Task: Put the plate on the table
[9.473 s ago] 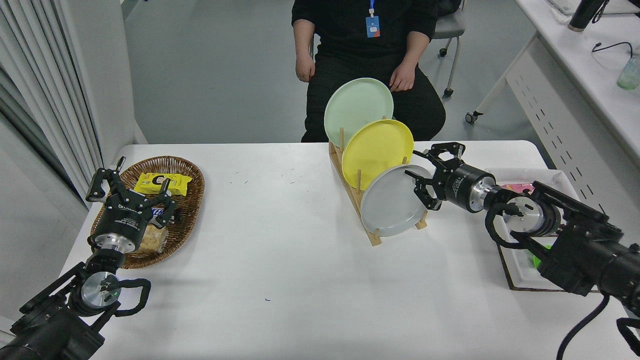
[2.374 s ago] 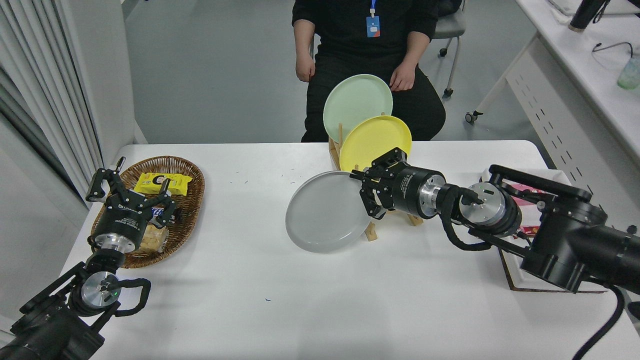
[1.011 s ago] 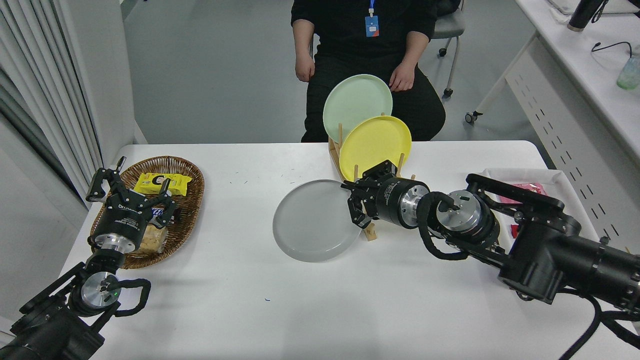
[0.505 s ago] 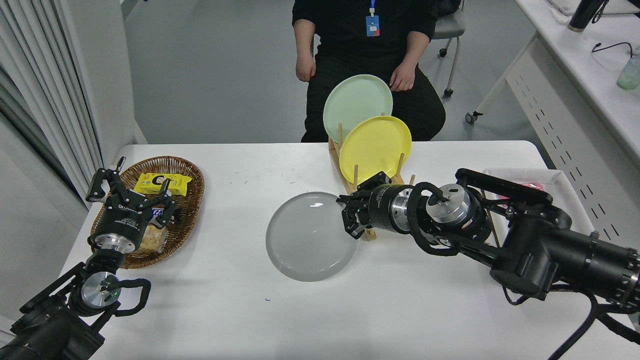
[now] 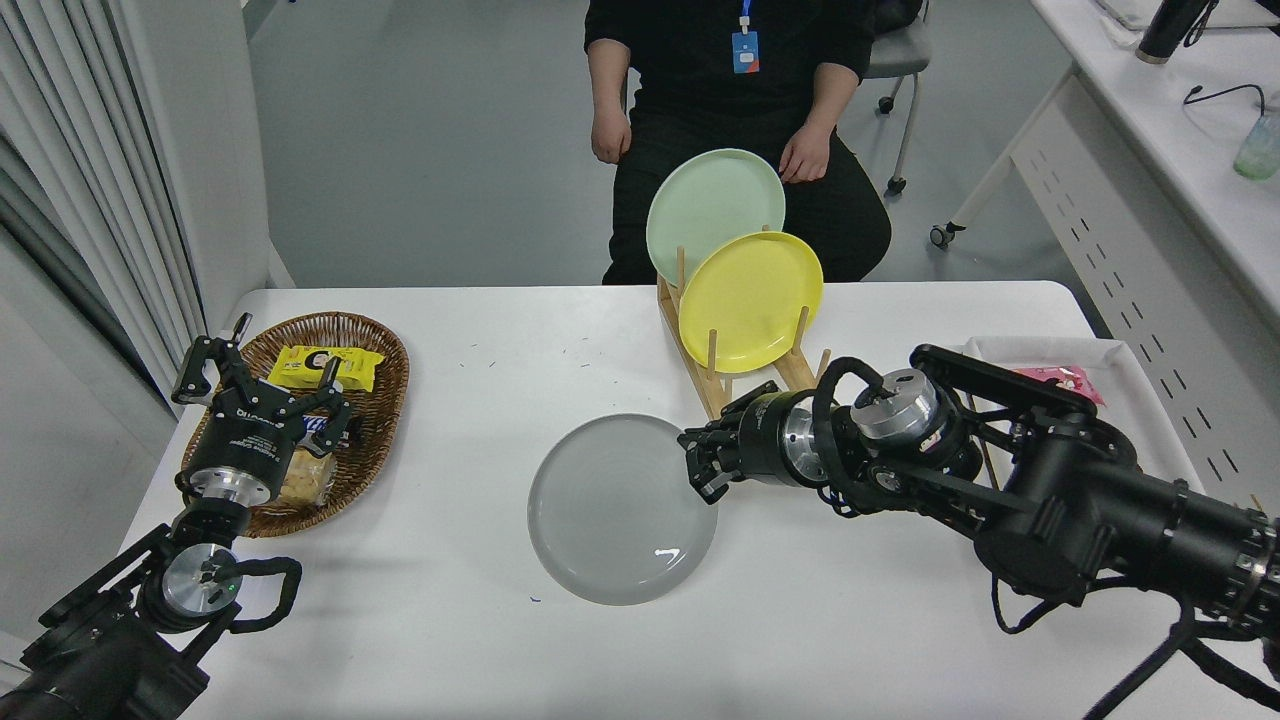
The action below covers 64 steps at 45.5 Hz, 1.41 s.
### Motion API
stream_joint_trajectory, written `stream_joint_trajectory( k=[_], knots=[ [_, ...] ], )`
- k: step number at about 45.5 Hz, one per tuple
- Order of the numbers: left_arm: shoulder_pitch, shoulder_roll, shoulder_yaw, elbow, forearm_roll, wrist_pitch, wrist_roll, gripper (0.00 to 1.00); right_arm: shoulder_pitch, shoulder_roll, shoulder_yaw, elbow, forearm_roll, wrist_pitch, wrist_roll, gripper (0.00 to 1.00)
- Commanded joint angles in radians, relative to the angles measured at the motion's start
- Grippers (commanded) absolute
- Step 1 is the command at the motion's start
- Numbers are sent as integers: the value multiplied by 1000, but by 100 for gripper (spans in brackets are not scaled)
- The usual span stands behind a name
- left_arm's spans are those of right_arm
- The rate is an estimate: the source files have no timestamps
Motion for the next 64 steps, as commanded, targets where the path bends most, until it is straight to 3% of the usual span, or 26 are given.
stream_joint_trajectory(
  k=[1,26,64],
  knots=[
    [0,0,0,0,0,0,0,98,-62,13,72,-34,66,-37,0,0],
    [0,0,0,0,0,0,0,98,-163,55,201,-97,98,-37,57,0],
    [0,0,0,0,0,0,0,98,-263,108,238,-94,147,-37,51,0]
  ],
)
